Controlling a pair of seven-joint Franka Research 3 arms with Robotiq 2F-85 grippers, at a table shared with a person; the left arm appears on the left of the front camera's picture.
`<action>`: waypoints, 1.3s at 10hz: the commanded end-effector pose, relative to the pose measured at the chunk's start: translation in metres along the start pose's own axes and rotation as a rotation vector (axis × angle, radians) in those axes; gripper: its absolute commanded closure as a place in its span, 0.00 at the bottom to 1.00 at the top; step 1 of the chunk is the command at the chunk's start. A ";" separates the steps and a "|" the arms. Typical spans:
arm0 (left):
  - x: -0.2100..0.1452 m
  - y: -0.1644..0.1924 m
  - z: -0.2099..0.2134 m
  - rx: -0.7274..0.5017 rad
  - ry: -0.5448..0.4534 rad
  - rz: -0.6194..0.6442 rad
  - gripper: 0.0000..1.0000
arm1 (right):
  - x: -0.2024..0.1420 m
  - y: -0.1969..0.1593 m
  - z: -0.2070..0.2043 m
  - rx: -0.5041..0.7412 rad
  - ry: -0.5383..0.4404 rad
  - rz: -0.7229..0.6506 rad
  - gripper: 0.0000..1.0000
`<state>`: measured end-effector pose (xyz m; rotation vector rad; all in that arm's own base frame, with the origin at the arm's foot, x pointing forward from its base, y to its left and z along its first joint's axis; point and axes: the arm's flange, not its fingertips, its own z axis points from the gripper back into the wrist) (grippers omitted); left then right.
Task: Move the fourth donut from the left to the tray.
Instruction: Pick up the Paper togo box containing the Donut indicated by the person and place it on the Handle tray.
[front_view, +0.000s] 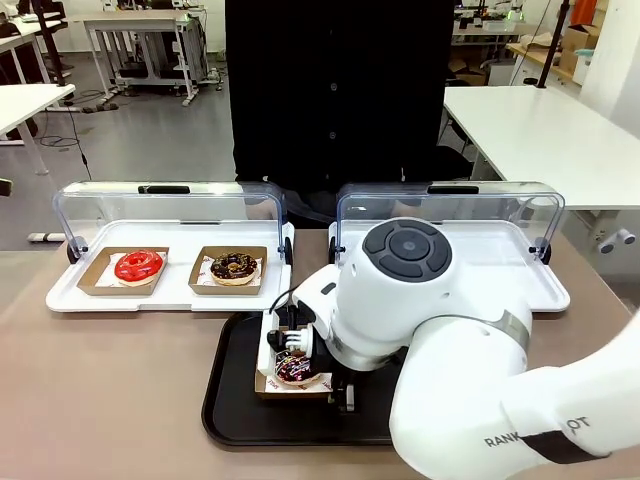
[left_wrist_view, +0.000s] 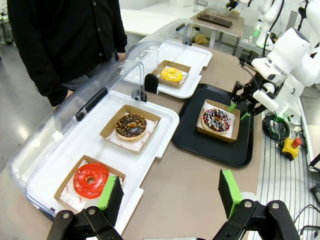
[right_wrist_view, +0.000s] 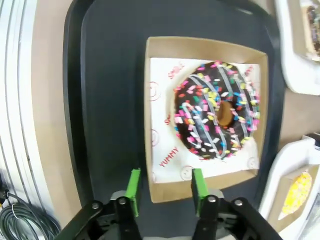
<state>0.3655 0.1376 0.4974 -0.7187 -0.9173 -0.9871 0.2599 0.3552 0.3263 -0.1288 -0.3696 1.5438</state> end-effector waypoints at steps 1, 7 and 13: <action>0.002 0.001 0.000 -0.003 -0.027 -0.020 0.00 | -0.120 0.070 0.061 -0.023 -0.018 -0.021 0.00; 0.002 0.001 0.000 -0.003 -0.027 -0.020 0.00 | -0.120 0.061 0.088 0.014 -0.065 -0.033 0.00; 0.002 0.001 0.000 -0.003 -0.027 -0.020 0.00 | -0.006 -0.012 0.098 -0.025 -0.033 -0.042 0.00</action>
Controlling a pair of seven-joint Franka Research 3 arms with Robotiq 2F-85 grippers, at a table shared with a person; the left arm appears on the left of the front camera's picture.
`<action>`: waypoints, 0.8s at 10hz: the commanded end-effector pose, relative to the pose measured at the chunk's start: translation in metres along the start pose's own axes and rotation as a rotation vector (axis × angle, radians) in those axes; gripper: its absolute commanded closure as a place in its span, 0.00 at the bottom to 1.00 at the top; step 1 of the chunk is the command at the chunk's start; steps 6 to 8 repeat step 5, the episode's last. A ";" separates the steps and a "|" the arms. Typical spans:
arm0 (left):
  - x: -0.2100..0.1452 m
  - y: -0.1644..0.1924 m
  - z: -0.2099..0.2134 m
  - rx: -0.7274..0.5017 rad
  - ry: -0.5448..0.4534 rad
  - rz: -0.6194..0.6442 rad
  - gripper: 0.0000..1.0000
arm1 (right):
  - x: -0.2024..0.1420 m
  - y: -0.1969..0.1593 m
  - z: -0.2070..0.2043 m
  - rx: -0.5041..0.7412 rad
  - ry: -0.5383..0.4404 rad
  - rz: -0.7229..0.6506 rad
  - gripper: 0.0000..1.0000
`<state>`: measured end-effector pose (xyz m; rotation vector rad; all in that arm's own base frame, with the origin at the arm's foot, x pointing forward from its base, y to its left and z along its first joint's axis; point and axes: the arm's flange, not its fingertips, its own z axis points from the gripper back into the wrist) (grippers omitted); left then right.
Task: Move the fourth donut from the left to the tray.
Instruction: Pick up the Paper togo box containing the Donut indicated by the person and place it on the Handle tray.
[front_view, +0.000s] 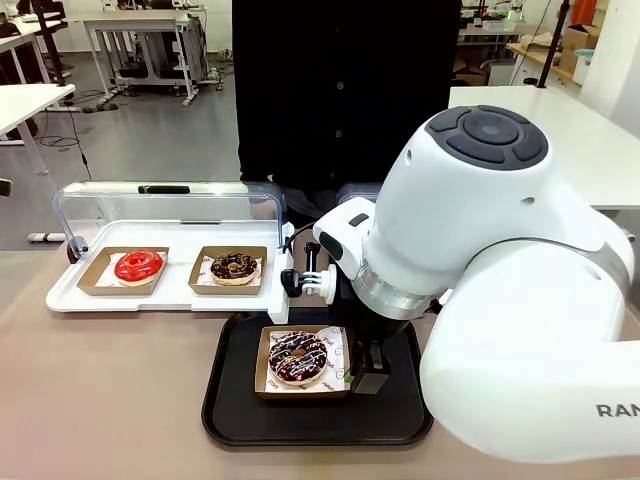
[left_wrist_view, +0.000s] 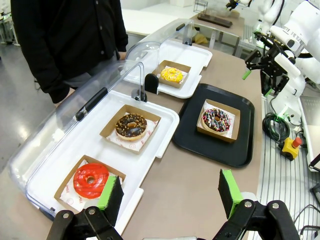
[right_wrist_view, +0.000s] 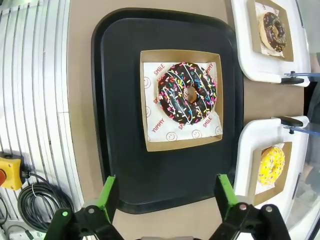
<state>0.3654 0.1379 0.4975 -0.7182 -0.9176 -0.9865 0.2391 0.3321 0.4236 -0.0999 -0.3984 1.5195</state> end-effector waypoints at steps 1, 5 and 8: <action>0.002 0.001 0.000 -0.004 -0.026 -0.020 0.00 | 0.002 -0.001 -0.003 -0.022 0.000 -0.013 0.00; 0.002 0.001 0.000 -0.004 -0.026 -0.020 0.00 | 0.002 -0.001 -0.003 -0.022 0.000 -0.013 0.00; 0.002 0.001 0.000 -0.004 -0.026 -0.020 0.00 | 0.002 -0.001 -0.003 -0.022 0.000 -0.013 0.00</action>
